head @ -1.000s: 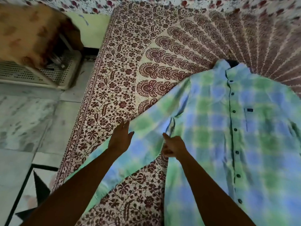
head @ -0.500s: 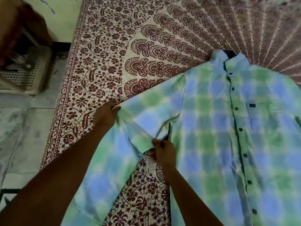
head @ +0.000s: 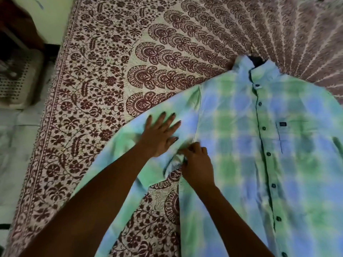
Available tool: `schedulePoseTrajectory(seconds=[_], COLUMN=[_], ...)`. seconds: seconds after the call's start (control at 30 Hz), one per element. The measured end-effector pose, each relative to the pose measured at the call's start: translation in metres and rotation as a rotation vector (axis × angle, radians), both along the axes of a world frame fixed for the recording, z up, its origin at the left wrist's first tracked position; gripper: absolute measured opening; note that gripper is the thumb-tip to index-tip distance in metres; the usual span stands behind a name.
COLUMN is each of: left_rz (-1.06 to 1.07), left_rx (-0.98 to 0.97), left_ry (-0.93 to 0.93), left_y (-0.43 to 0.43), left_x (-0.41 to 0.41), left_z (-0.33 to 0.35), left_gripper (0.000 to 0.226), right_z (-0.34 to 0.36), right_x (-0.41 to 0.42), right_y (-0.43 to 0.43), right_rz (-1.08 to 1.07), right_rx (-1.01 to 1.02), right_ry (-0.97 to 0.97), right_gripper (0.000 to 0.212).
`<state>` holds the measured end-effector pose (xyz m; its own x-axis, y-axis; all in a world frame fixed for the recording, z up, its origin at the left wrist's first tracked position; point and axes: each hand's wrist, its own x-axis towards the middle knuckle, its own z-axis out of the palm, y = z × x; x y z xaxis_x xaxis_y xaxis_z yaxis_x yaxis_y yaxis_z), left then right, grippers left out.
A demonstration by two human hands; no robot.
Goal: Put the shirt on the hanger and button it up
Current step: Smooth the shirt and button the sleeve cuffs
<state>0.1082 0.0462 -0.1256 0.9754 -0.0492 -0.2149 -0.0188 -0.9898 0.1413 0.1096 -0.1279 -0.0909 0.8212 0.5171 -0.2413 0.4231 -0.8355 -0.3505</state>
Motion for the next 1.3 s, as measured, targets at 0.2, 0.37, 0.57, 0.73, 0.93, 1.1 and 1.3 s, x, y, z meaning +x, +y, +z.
schedulePoseTrajectory(seconds=[0.2,0.37,0.57,0.73,0.93,1.1,1.3], left_rz=[0.003,0.238,0.737,1.029,0.93,1.106,0.823], left_rx=[0.012,-0.17,-0.275,-0.319,-0.525,-0.695,-0.731], left_ry=[0.027,-0.082,-0.236,0.104,0.241,-0.064,0.226], left_y=[0.005,0.015,0.063,0.075,0.079,0.085,0.118], left_x=[0.0,-0.017,-0.136,-0.234,-0.292,-0.306,-0.32], left_z=[-0.006,0.014,0.025,0.035,0.044,0.05,0.047], left_gripper=[0.061,0.064,0.056,0.057,0.051,0.03,0.022], right_z=[-0.009,0.002,0.0,0.01,0.022,0.014,0.024], right_x=[0.008,0.006,-0.017,-0.03,-0.094,-0.129,-0.107], right_y=[-0.024,-0.011,0.0,0.016,0.045,0.055,0.08], right_rz=[0.033,0.153,0.193,0.029,-0.774,-1.096,-1.082], right_rx=[0.032,0.016,-0.037,-0.064,0.576,0.731,0.882], right_ry=[-0.178,-0.359,-0.14,-0.172,0.537,0.807,0.627], right_gripper=[0.043,0.024,0.027,0.024,0.031,0.038,0.02])
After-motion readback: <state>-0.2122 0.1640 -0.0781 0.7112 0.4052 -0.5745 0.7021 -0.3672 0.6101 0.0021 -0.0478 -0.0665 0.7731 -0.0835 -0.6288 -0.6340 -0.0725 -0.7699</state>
